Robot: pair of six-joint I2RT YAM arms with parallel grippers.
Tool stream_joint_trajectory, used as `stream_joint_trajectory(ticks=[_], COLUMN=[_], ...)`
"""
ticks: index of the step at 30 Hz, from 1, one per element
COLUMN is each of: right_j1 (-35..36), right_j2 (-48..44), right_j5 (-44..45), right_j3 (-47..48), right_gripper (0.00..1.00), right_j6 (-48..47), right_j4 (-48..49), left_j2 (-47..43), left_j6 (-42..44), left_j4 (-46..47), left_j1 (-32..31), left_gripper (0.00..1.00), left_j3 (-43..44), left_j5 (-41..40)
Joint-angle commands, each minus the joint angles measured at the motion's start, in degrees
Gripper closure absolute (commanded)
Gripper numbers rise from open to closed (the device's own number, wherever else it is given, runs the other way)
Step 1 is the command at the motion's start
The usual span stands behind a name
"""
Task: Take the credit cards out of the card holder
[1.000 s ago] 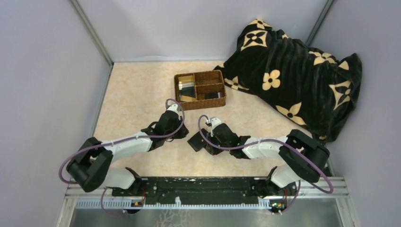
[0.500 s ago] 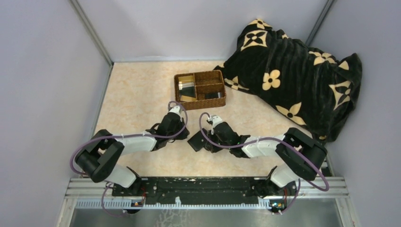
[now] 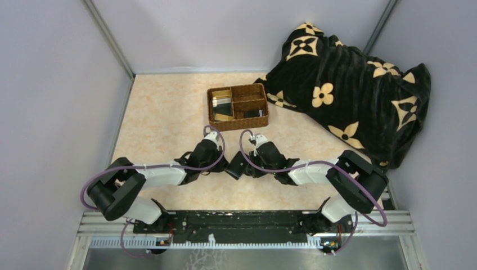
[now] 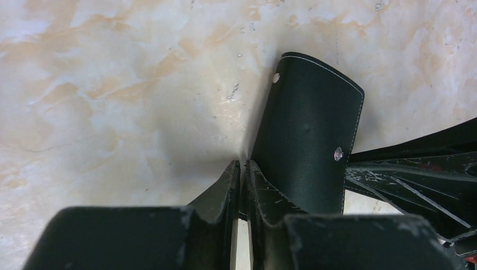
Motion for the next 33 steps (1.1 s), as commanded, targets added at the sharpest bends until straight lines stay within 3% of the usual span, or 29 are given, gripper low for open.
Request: stream_joint_trajectory(ticks=[1,9,21,33], right_j1=[-2.0,-3.8,-3.7,-1.8], right_j2=[1.4,1.2,1.1,-5.8], right_j5=[0.4,-0.3,-4.6,-8.2], right_j3=[1.0,2.2,6.2,6.1], right_gripper=[1.0,1.0,1.0,1.0], right_j6=[-2.1,-4.4,-4.1,-3.3], right_j4=[-0.9,-1.9,-1.3,-2.1], left_j2=[4.2,5.2,6.1,9.0], left_j6=[-2.9,-6.2,-5.3,-5.5], left_j4=[-0.9,-0.9,-2.6,-1.4], left_j1=[-4.4,-9.9,-10.1,-10.1], left_gripper=[0.85,0.85,0.85,0.84], left_j3=[0.1,0.7,0.5,0.6], left_j5=[4.3,3.2,0.5,0.1])
